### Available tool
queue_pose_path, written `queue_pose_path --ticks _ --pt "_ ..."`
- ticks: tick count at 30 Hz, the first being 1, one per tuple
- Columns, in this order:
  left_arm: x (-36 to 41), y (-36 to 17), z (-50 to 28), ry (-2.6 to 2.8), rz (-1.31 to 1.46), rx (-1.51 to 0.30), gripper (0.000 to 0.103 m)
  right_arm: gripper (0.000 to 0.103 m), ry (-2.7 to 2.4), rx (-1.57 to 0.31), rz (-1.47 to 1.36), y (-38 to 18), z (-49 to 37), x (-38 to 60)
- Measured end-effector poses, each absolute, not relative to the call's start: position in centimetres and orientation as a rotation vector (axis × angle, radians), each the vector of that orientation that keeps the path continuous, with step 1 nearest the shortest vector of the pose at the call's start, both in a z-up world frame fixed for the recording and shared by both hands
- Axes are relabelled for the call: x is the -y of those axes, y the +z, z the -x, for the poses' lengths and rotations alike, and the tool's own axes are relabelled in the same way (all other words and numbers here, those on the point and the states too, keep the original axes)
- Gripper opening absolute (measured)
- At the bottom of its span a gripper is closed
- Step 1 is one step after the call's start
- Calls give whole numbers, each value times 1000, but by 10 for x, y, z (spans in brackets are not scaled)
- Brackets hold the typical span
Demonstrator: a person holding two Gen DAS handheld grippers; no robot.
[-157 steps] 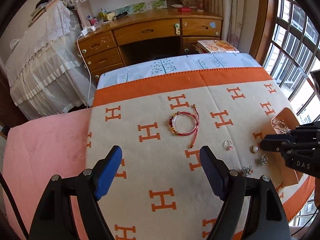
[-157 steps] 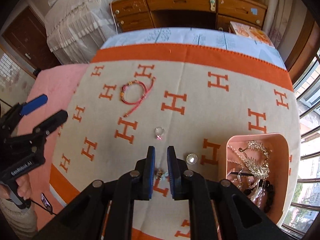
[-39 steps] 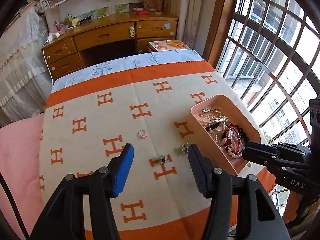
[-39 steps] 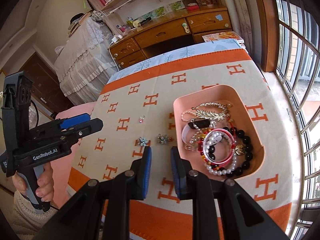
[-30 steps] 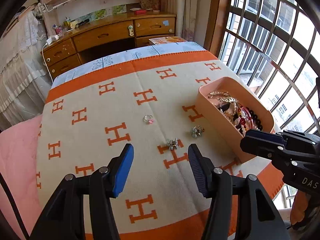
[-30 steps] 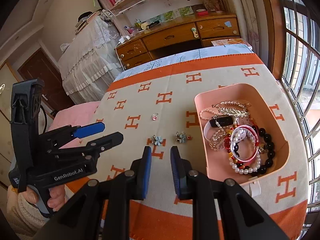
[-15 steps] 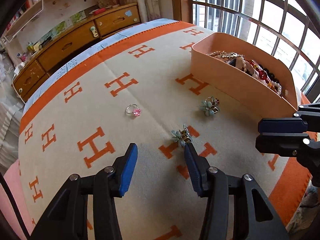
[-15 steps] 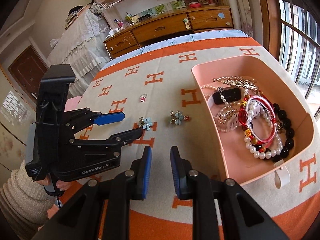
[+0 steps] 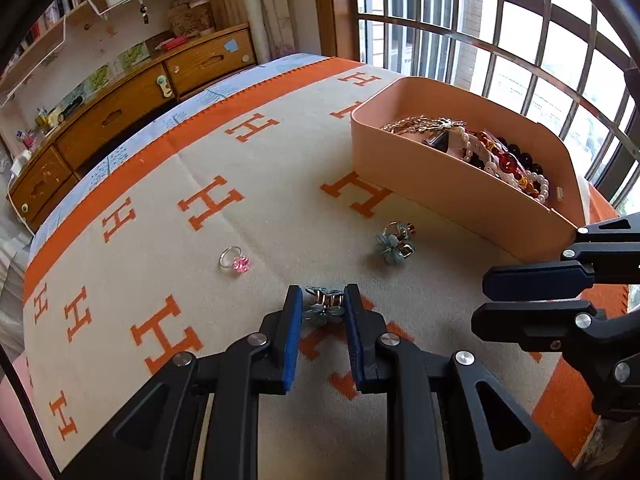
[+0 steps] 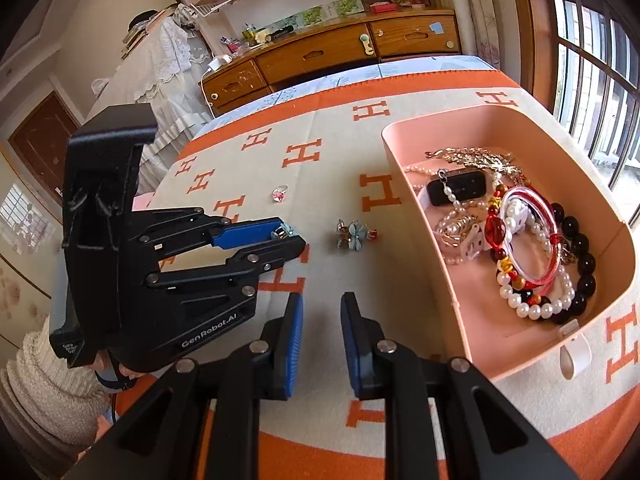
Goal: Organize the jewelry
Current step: 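Grasp a blue flower brooch with the left tool, then grasp the other flower brooch with the right tool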
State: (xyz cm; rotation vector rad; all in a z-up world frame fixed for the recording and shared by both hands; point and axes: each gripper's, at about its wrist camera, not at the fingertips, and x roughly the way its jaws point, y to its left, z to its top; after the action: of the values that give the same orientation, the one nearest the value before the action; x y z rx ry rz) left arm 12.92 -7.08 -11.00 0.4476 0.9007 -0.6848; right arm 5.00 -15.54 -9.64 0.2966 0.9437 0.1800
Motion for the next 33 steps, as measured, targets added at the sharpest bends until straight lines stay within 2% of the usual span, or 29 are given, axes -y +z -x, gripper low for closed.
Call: queue_pose_path --ticks 5,10,23,26,27,33 --pt "49 -107 -129 -513 -350 -991 19 20 120 -948 -288 -97 -57 151" --pt "16 -100 -120 -442 -213 -1001 19 31 47 -956 -267 -99 -70 140" --pt "-31 -105 -110 -470 -47 -1023 19 30 -134 -946 -197 -111 -100 126" --pt "-31 -107 -108 -480 -34 -1024 19 23 -156 -933 -196 -111 -99 128" --pt "-31 -107 -108 -485 -30 -1026 19 14 -156 -930 -198 -111 -99 128" --pt "-29 -107 -103 -498 -28 -1026 19 14 -116 -859 -191 -101 -89 126"
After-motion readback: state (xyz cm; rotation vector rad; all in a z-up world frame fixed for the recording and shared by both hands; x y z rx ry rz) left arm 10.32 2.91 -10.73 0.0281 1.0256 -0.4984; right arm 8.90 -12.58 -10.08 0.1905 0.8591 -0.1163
